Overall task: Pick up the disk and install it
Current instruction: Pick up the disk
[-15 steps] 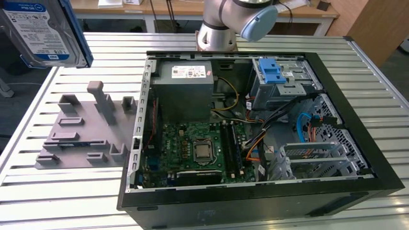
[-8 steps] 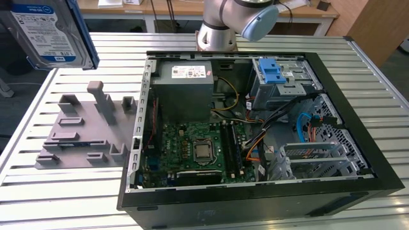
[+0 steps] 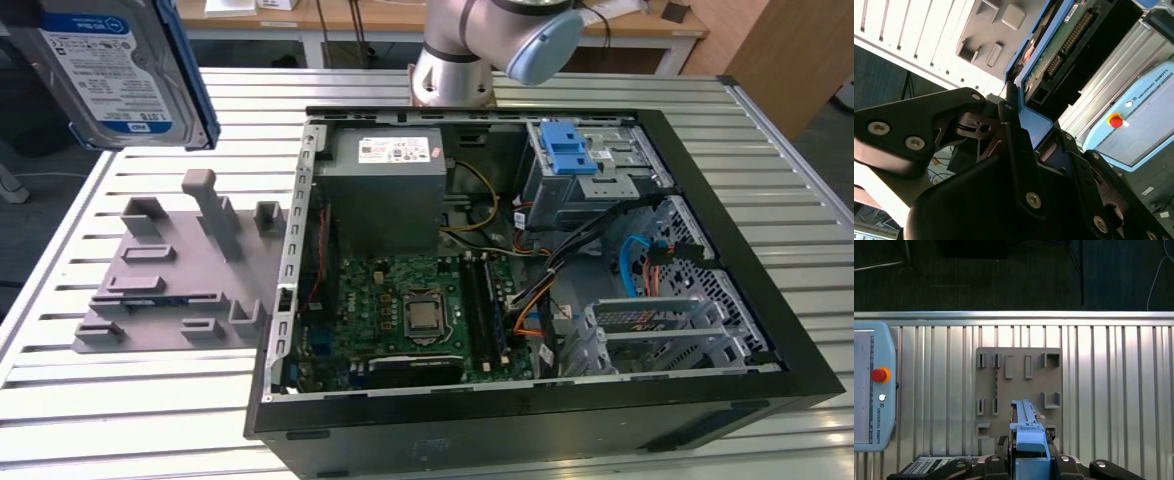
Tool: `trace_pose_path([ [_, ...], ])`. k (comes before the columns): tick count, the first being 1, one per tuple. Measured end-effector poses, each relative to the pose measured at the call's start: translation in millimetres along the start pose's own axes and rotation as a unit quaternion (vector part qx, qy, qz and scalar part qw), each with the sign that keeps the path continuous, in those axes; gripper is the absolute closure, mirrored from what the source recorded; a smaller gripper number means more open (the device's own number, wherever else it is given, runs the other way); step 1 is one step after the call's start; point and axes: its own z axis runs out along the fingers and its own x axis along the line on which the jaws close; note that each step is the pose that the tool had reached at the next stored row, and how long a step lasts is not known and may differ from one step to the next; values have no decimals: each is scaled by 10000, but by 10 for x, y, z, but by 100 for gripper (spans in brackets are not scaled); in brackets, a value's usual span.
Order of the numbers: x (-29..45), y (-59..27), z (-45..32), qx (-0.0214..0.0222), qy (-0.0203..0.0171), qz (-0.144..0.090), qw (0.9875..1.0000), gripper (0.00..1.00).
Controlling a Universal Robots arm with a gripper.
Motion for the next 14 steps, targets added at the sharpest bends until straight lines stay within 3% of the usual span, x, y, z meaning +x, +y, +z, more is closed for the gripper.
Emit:
trace_pose_path([
  [14,28,-247,-9,0,0,0,10000,64],
])
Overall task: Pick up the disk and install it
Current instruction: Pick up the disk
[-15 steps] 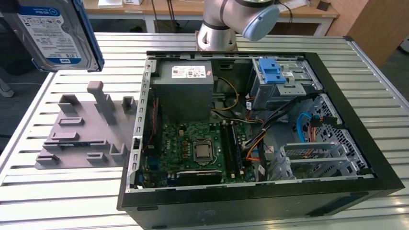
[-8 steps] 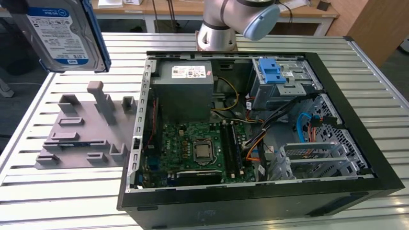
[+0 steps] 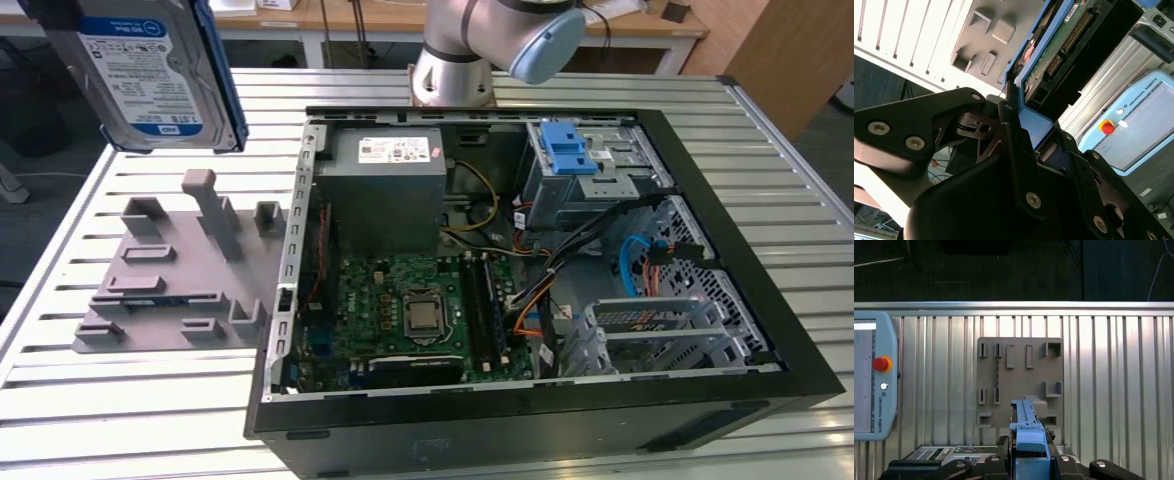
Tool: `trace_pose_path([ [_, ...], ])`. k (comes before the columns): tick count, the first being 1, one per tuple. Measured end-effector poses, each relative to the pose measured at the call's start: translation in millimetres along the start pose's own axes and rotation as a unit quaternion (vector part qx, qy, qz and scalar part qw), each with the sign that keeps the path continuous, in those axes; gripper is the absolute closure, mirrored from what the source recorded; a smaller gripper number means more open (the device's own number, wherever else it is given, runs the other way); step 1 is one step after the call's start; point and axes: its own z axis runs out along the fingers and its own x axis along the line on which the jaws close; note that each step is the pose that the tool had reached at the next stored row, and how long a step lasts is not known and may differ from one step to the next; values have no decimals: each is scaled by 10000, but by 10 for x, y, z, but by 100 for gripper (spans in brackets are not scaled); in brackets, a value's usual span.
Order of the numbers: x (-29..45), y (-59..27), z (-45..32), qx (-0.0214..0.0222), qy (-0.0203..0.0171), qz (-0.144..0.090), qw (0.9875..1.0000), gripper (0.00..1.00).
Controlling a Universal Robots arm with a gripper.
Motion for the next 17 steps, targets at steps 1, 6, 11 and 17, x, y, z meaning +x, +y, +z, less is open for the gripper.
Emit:
trace_pose_path([
  [1,1,-14,-1,0,0,0,10000,64],
  [6,5,-88,-3,0,0,0,10000,64],
  [11,12,-164,-6,0,1,0,10000,64],
  [17,18,-230,-8,0,2,0,10000,64],
])
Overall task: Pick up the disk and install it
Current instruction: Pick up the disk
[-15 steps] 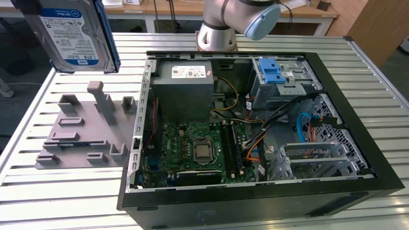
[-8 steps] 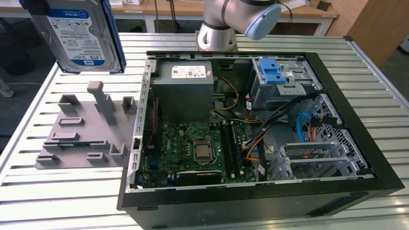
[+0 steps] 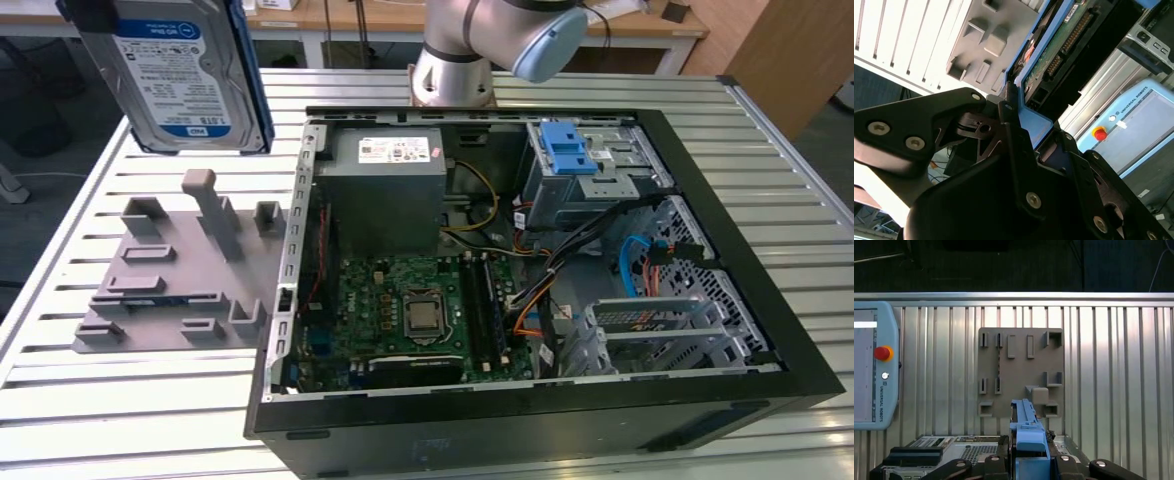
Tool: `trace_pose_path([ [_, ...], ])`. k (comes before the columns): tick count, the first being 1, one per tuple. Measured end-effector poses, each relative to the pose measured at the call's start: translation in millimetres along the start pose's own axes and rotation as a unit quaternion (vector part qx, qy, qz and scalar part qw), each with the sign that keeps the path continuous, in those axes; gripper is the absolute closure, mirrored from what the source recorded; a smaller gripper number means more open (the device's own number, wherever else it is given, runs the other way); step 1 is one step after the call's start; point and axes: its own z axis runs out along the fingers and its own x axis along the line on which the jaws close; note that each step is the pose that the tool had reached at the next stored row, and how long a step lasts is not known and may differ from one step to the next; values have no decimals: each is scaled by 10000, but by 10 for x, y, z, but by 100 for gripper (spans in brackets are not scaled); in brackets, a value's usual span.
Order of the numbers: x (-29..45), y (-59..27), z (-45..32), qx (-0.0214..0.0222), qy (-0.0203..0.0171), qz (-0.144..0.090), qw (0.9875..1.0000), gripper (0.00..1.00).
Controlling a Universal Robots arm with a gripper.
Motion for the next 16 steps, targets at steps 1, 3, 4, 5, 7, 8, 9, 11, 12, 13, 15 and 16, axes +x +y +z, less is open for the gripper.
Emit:
trace_pose_path([
  [1,1,-12,-1,0,0,0,10000,64],
  [3,5,-37,-1,0,0,0,10000,64],
  [4,7,-49,-1,0,0,0,10000,64],
  [5,8,-61,-2,0,0,0,10000,64],
  [7,10,-84,-3,0,0,0,10000,64],
  [8,12,-97,-3,0,0,0,10000,64],
  [9,13,-109,-4,0,0,0,10000,64],
  [11,15,-132,-4,0,0,0,10000,64],
  [12,16,-144,-5,0,1,0,10000,64],
  [13,17,-156,-5,0,0,0,10000,64],
  [15,19,-182,-6,0,1,0,10000,64],
  [16,20,-194,-7,0,1,0,10000,64],
])
